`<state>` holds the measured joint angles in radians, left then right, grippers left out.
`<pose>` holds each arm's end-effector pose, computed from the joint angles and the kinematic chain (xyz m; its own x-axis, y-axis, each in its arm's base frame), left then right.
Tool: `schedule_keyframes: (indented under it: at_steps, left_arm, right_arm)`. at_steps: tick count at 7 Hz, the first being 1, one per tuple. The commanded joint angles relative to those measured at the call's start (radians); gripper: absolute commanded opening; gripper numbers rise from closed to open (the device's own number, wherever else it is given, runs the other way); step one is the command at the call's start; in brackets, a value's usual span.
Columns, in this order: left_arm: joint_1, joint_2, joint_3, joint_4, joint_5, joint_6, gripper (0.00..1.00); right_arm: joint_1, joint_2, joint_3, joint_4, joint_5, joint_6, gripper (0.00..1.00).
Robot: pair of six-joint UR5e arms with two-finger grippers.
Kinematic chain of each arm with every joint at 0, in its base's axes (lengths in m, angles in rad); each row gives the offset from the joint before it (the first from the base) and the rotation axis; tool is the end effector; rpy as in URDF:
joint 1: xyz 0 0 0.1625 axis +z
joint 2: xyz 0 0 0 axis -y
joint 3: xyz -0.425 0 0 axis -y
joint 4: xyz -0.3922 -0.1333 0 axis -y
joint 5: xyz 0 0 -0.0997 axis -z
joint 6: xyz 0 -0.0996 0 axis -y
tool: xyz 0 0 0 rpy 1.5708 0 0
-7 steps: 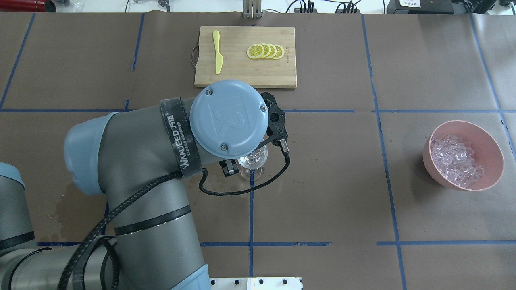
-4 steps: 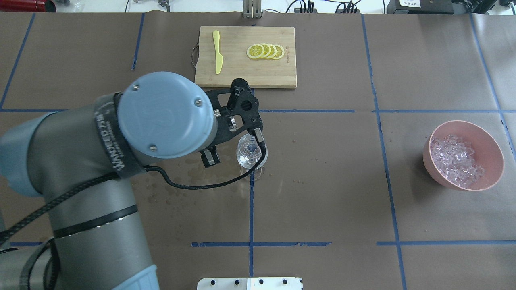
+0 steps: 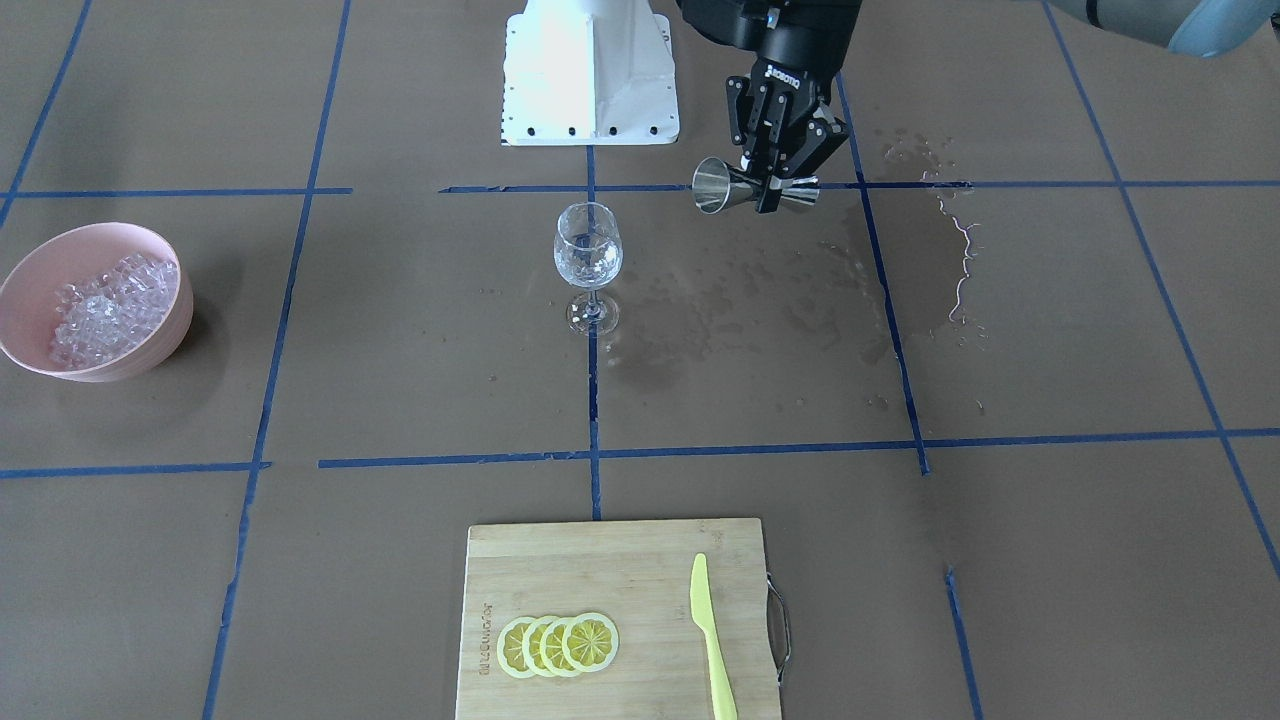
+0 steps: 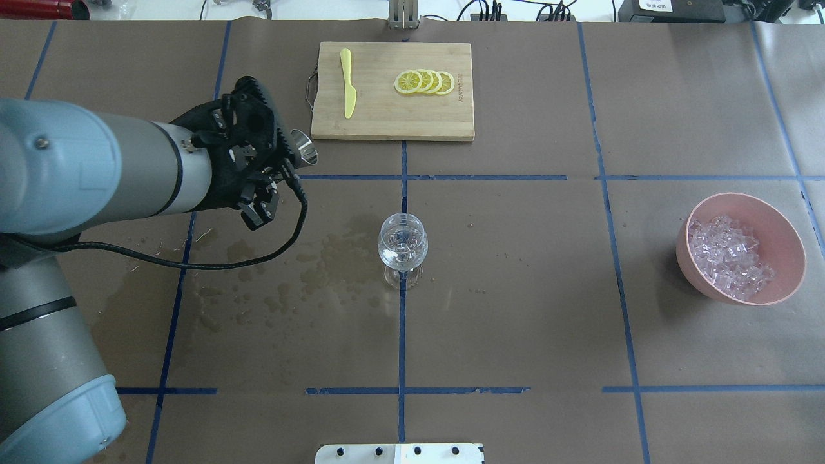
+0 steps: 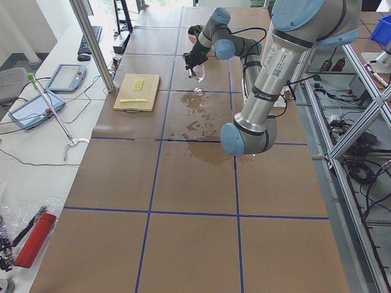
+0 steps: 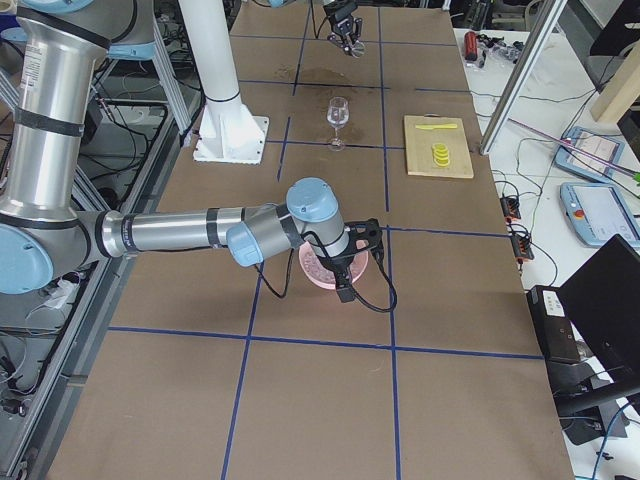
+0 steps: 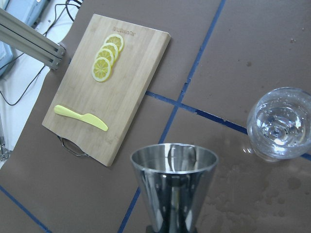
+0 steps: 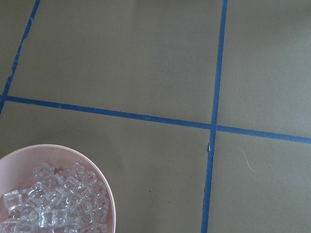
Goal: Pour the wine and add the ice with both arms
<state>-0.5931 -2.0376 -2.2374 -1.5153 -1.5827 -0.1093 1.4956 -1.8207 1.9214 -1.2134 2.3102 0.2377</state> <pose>0.3344 -0.3847 0.1460 0.5897 0.8012 -0.1017 -0.3300 0.3540 0.8751 0.0354 -0.4109 0.5568 0.7102 -0.1322 0.6915 -0.1027 0.9523 0.2875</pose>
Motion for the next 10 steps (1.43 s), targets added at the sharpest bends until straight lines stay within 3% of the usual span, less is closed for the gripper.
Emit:
schedule_keyframes:
  at_steps: [1,3,4,6,7,10]
  left_arm:
    - [-0.016,0.225,-0.010,-0.333,-0.005,-0.167,0.00]
    - [-0.016,0.485,0.018,-0.748,0.001,-0.301,0.00]
    - [-0.016,0.585,0.097,-0.993,0.065,-0.346,0.00]
    - [-0.010,0.666,0.328,-1.440,0.250,-0.424,0.00]
    - [0.007,0.710,0.384,-1.553,0.336,-0.459,0.00]
    - [0.311,0.735,0.481,-1.638,0.788,-0.669,0.00]
  right_arm:
    - [0.000,0.000,0.002,0.000,0.000,0.000,1.00]
    - [0.000,0.000,0.004,0.000,0.000,0.000,1.00]
    - [0.000,0.000,0.005,0.000,0.000,0.000,1.00]
    - [0.000,0.000,0.007,0.002,0.000,0.000,1.00]
    - [0.000,0.000,0.007,0.002,0.000,0.000,1.00]
    - [0.000,0.000,0.010,0.002,0.000,-0.001,1.00]
